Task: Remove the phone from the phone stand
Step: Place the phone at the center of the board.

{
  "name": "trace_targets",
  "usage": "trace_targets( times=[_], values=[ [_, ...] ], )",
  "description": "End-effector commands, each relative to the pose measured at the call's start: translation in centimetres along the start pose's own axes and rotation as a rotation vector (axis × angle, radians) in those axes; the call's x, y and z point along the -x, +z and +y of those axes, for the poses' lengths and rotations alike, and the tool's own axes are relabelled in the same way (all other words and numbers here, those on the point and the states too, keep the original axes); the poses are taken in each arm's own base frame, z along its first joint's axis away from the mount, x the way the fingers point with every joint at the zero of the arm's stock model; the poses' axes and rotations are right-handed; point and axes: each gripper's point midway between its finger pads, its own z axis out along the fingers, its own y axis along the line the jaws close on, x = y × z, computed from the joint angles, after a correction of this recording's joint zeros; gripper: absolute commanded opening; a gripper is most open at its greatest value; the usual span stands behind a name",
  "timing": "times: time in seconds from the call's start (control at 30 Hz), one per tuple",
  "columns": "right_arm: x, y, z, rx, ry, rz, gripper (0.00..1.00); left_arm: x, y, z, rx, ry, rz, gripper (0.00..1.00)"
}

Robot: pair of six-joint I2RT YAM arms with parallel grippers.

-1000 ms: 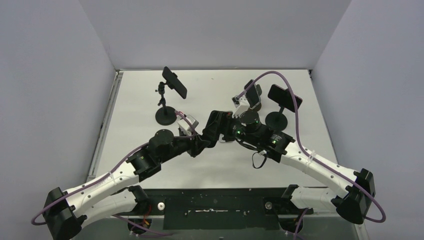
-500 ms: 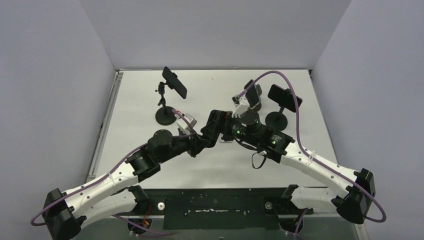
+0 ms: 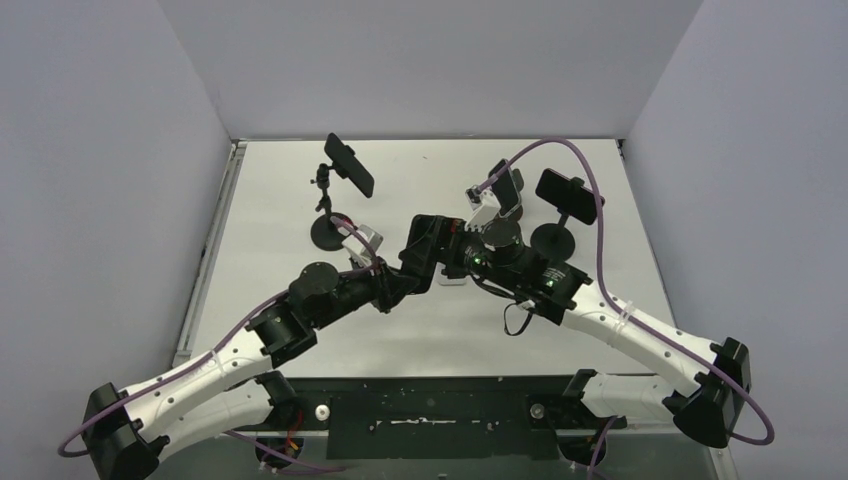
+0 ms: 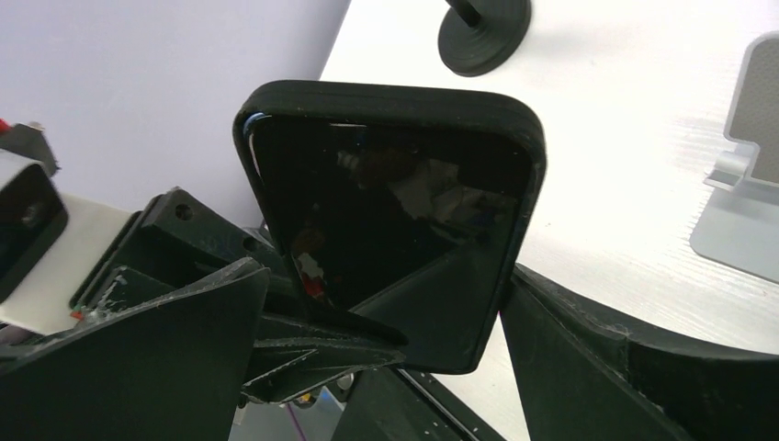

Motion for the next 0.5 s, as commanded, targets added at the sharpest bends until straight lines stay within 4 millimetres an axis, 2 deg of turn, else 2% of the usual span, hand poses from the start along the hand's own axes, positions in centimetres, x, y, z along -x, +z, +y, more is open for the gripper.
trace_targets(
  times=[0.0,0.27,0.37,0.47],
  values=[
    [3.1,-2.1,4.4,0.123,-0.015,-0.074,1.0,3.1,-1.2,-0.3,0.012,-0.056,-0.143,0.0],
    [3.0,-4.0,3.9,0.121,-0.066,-0.082,1.0,3.9,-3.5,0.0,0.034,-0.197,-0.223,0.0],
    [3.1,-5.1,2.8,0.078,-0.097,-0.099,1.0,2.8,-3.9,0.4,0.051,-0.24,-0.196,0.0],
    [3.4,-6.3,0.4,-0.021,-0.105,-0.149,1.0,0.3,-3.7,1.7,0.109,-0.278,-0.127,0.0]
  ],
)
